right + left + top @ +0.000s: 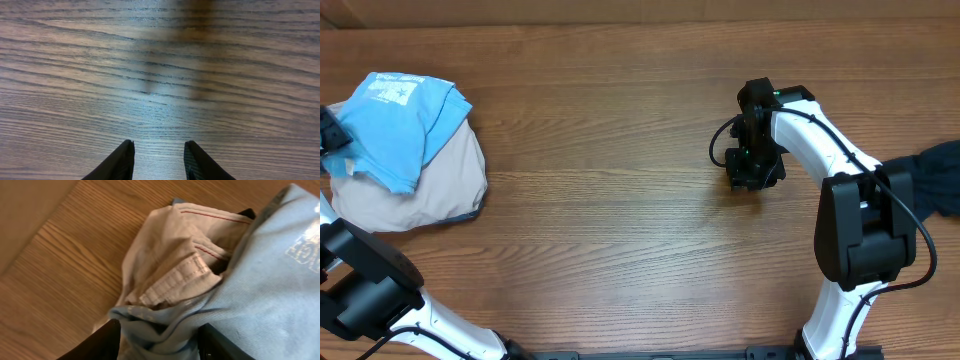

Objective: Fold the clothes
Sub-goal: 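Lower the T-shirt onto the pants and open the left gripper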

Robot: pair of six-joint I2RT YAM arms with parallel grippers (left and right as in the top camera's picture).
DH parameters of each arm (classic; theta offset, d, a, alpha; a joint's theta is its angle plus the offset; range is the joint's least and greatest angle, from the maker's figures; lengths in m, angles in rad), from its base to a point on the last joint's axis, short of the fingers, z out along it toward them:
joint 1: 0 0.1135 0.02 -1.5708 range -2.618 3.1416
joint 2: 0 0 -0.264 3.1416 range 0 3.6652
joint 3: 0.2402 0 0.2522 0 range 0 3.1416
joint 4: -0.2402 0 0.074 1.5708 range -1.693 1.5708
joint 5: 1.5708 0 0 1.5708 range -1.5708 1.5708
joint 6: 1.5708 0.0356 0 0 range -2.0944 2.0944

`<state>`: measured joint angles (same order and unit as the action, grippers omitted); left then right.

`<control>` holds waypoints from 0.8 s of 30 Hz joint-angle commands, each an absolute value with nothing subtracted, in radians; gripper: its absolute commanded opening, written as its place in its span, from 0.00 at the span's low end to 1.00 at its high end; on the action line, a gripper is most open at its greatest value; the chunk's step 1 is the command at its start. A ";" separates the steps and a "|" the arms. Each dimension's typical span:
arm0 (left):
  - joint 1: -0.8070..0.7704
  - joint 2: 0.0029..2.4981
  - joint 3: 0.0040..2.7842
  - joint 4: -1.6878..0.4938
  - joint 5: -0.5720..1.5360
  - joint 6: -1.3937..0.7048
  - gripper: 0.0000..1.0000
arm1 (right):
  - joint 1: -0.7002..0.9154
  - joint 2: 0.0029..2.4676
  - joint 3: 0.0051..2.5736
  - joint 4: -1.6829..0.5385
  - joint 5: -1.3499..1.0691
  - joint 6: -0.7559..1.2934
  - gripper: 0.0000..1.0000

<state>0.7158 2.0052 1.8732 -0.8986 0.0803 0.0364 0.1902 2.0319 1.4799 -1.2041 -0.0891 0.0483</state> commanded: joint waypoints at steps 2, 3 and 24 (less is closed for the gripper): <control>0.720 1.971 1.939 -0.905 0.209 0.022 0.54 | 0.187 1.997 1.480 -1.203 -0.091 0.046 0.36; 0.720 1.961 1.951 -0.907 0.228 0.022 0.55 | 0.187 1.997 1.480 -1.203 -0.090 0.046 0.36; 0.669 2.053 1.929 -0.929 0.937 0.030 0.63 | 0.187 1.997 1.480 -1.203 -0.090 0.046 0.36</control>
